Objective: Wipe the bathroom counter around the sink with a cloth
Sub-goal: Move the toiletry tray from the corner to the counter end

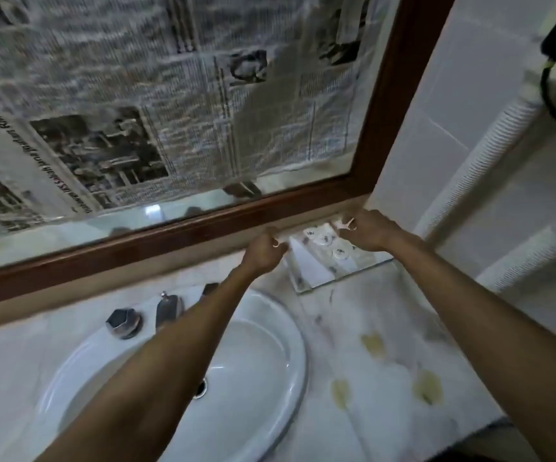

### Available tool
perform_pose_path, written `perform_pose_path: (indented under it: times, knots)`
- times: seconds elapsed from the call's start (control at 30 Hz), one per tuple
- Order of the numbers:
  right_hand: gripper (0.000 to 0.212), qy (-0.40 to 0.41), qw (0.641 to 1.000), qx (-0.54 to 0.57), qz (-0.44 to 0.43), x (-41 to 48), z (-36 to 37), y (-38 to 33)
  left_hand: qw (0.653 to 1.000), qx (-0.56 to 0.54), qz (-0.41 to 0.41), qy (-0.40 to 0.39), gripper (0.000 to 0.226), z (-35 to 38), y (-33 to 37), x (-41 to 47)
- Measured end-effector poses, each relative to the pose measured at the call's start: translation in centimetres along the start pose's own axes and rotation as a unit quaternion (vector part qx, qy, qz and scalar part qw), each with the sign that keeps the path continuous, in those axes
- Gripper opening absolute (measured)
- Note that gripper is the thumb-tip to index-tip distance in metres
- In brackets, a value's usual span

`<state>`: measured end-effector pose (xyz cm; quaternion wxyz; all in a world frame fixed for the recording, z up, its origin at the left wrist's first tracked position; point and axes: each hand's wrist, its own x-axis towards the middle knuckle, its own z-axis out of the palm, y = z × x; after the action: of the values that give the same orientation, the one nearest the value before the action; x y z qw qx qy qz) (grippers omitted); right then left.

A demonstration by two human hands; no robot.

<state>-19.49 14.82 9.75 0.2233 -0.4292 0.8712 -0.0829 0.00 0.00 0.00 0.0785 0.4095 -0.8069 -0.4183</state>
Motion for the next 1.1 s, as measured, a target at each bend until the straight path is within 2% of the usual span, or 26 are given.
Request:
perform_pose_path:
  times: [0.17,0.37,0.53,0.63,0.9,1.1]
  knots:
    - [0.049,-0.032,0.998,0.039,0.024,2.5,3.7,3.7,0.991,-0.033,-0.127,0.003,0.083,4.2,-1.0,1.8]
    - [0.048,-0.061,0.993,0.092,0.049,5.4,6.5,7.6,0.977,-0.056,-0.206,0.023,0.093,8.3,-0.6,3.8]
    - [0.057,-0.045,0.992,0.109,0.051,7.7,6.9,8.9,0.974,-0.037,-0.222,0.039,0.072,9.2,-1.4,4.1]
    - [0.065,-0.028,0.99,0.127,0.059,9.4,7.4,9.3,0.975,-0.046,-0.216,0.029,0.069,8.8,-2.3,3.7]
    - [0.082,-0.003,0.996,0.048,0.069,11.9,9.7,11.1,0.978,-0.045,-0.203,0.024,0.083,7.6,-4.4,2.9]
    - [0.084,-0.022,0.988,0.112,0.108,13.5,10.3,12.7,0.976,-0.019,-0.216,0.016,0.104,7.2,-4.3,3.4]
